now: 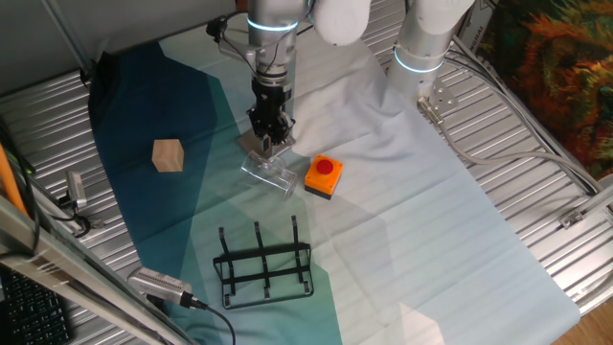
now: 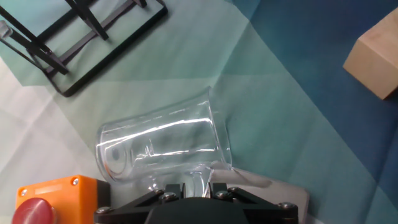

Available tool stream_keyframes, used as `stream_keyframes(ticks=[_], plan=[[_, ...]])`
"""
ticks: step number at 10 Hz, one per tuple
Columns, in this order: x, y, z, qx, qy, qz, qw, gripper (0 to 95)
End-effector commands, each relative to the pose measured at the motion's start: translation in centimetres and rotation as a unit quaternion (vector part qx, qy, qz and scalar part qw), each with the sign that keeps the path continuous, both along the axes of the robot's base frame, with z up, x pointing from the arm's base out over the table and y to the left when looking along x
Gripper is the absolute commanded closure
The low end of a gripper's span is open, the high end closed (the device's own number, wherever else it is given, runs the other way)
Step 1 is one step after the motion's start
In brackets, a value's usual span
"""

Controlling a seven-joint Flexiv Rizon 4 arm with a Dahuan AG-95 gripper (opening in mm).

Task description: Take the cup off the cup rack

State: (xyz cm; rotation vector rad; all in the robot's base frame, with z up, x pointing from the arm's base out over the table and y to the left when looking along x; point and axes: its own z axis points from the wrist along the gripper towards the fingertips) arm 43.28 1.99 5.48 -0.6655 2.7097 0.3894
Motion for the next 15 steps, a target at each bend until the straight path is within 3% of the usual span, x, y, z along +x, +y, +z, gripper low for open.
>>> stream_keyframes(ticks=[1,15], plan=[[0.12,0.04,-0.21,-0.003,-0.001,0.0,1.0,76.0],[0.76,0.11,-0.09,-0.012,0.002,0.005,0.9999,76.0]])
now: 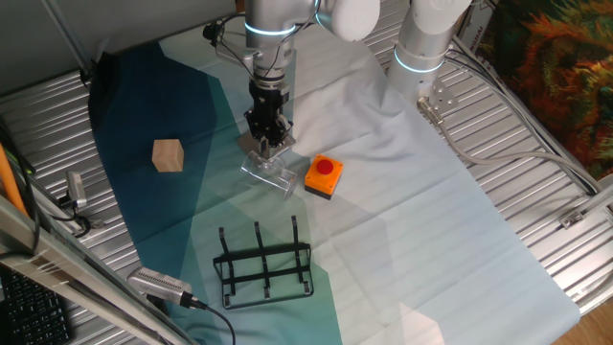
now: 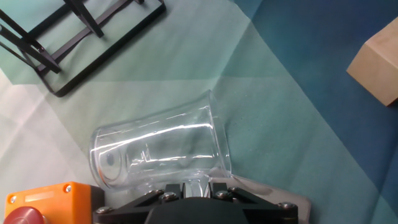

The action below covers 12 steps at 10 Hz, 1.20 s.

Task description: Take the cup off the cup rack

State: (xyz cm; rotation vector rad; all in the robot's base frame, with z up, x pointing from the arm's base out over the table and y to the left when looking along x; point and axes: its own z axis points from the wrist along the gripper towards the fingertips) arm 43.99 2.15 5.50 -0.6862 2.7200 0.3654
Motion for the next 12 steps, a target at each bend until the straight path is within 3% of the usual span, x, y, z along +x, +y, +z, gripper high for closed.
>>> stream_keyframes(ticks=[1,12], plan=[[0.1,0.0,-0.2,-0.001,0.0,-0.001,1.0,76.0],[0.3,0.7,-1.4,-0.008,-0.004,0.001,1.0,76.0]])
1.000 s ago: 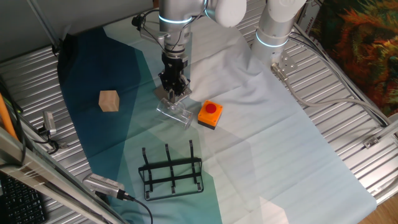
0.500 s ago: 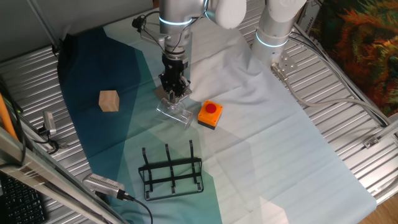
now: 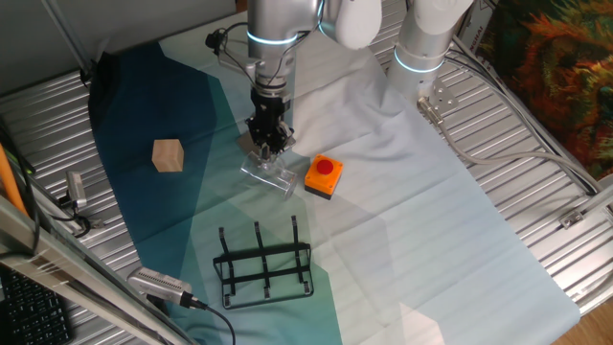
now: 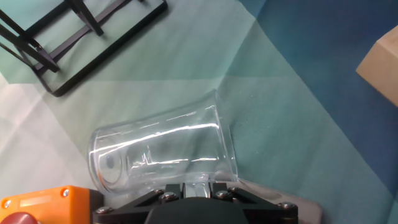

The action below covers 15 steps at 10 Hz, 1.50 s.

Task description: Take the cup off the cup rack

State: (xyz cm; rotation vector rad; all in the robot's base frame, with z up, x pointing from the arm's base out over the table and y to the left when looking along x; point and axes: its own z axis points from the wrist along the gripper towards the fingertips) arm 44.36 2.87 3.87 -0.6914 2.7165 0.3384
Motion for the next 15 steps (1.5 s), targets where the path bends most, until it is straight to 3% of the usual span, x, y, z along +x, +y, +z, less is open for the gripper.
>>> stream_keyframes(ticks=[1,15], plan=[[-0.11,0.01,0.18,0.0,0.001,0.001,1.0,76.0],[-0.17,0.33,-0.65,-0.004,-0.002,0.002,1.0,76.0]])
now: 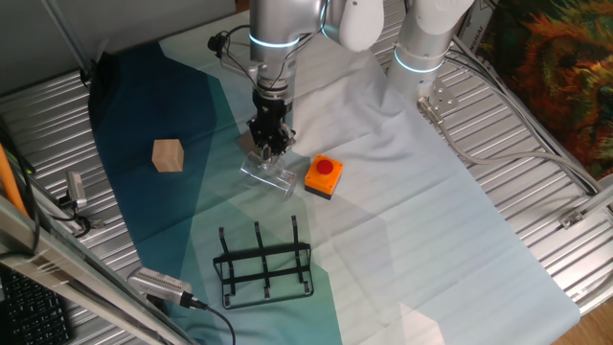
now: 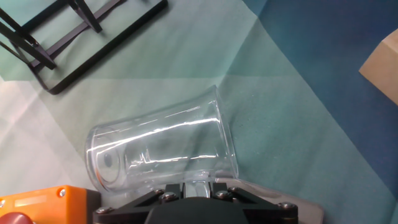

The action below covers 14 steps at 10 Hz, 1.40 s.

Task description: Take the cup off the cup rack

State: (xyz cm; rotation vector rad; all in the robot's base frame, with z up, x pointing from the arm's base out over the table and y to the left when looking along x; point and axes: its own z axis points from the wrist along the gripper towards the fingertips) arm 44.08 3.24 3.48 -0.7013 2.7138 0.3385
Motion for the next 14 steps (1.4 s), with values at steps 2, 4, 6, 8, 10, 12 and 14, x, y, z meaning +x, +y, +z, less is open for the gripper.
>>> stream_keyframes(ticks=[2,4,6,8,10,12,14], plan=[[0.1,-0.02,-0.31,-0.006,-0.001,-0.001,1.0,76.0],[0.1,-0.01,-0.37,-0.006,-0.001,-0.002,1.0,76.0],[0.08,0.04,-0.53,-0.007,-0.003,-0.002,1.0,76.0],[0.07,0.08,-0.64,-0.006,-0.003,-0.002,1.0,76.0],[0.06,0.13,-0.79,-0.007,-0.004,-0.002,1.0,76.0],[0.07,0.15,-0.83,-0.006,-0.005,-0.002,1.0,76.0],[0.06,0.16,-0.9,-0.007,-0.006,-0.002,1.0,76.0]])
